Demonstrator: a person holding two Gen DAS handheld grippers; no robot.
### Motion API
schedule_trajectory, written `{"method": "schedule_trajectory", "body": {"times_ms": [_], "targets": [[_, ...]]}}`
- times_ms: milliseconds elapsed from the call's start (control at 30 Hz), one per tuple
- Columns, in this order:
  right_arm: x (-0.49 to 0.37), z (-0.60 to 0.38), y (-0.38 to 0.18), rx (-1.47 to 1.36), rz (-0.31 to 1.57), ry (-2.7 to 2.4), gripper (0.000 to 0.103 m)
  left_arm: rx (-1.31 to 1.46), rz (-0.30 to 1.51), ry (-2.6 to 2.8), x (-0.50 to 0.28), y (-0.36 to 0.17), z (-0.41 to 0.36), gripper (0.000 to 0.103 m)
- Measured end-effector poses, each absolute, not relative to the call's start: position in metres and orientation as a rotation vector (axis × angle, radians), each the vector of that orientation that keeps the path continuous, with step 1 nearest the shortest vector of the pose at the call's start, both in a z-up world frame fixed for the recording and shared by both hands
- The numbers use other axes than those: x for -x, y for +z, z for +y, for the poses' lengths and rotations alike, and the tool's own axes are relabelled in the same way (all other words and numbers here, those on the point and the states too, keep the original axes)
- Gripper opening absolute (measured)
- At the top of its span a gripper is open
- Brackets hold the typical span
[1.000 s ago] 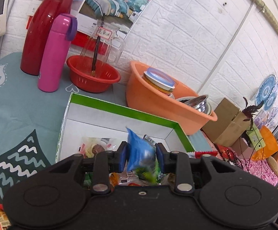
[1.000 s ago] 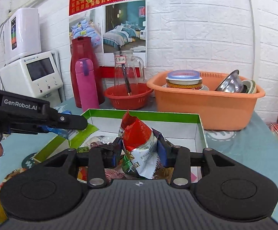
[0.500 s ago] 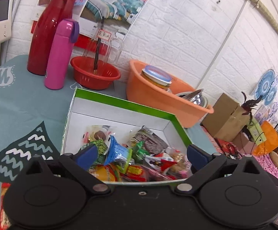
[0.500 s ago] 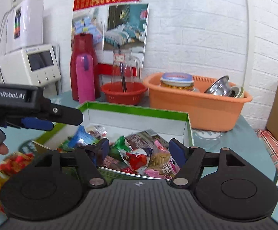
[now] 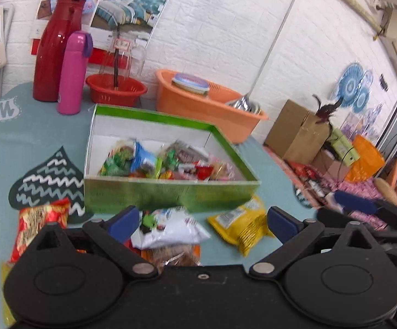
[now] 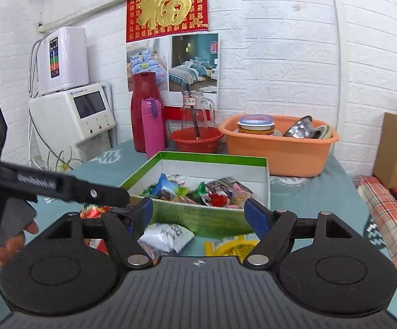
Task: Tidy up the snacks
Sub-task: 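Grasp the brown nut pack with orange ends using both grippers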
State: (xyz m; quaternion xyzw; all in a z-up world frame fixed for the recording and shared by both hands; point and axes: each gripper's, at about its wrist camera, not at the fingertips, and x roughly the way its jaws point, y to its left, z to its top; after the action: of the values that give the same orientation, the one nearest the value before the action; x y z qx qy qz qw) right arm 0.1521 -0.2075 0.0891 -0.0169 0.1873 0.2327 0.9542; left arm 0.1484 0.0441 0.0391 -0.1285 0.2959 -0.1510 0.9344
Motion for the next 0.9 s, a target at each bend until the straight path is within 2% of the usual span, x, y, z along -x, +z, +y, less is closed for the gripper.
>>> {"method": "schedule_trajectory", "body": {"times_ms": [300, 367, 500, 600, 633, 900], "targets": [[-0.129, -0.226, 0.068, 0.059, 0.408, 0.432, 0.103, 0.162, 0.709, -0.262, -0.161, -0.026, 0.026, 0.103], [-0.124, -0.232, 0.061, 0.042, 0.422, 0.430, 0.103, 0.174, 0.706, -0.295, -0.149, -0.027, 0.024, 0.085], [-0.119, -0.237, 0.044, 0.007, 0.470, 0.441, 0.103, 0.295, 0.749, -0.402, -0.122, -0.037, 0.023, 0.088], [-0.115, -0.234, 0.030, 0.013, 0.514, 0.462, 0.103, 0.393, 0.763, -0.429, -0.105, -0.040, 0.030, 0.097], [-0.113, -0.232, 0.025, 0.020, 0.531, 0.472, 0.103, 0.440, 0.759, -0.432, -0.100, -0.040, 0.036, 0.103], [-0.104, -0.211, 0.001, 0.014, 0.612, 0.576, 0.103, 0.637, 0.735, -0.386, -0.087, -0.040, 0.071, 0.103]]}}
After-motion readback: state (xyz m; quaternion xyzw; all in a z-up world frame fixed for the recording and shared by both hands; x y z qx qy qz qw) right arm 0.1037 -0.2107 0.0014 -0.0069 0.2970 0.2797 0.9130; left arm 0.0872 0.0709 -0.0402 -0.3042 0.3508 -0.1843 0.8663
